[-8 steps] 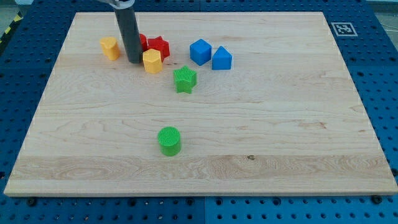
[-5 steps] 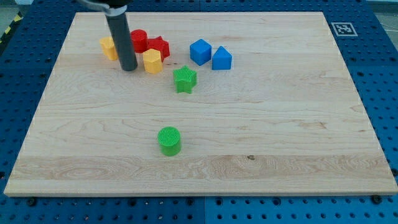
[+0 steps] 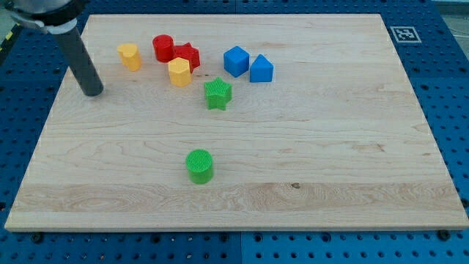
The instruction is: Move the yellow heart slightly towards the red circle
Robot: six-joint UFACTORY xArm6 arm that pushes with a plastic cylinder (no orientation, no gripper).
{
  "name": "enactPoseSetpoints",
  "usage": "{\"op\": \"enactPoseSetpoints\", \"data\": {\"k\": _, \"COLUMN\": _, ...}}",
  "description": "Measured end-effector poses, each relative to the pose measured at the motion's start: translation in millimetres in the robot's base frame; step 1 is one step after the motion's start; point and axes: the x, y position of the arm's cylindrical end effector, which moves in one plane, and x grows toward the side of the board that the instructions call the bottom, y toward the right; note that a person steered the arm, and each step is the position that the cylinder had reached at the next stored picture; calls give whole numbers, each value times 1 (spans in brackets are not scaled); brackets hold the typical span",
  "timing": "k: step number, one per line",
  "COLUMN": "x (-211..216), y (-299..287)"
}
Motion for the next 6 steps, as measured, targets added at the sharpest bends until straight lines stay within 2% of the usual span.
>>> {"op": "enactPoseSetpoints", "data": {"k": 3, "x": -20, "y": 76}}
{"op": "enactPoseSetpoints", "data": {"k": 4, "x": -32, "y": 78}}
{"op": "enactPoseSetpoints", "data": {"k": 6, "x": -2, "y": 58}}
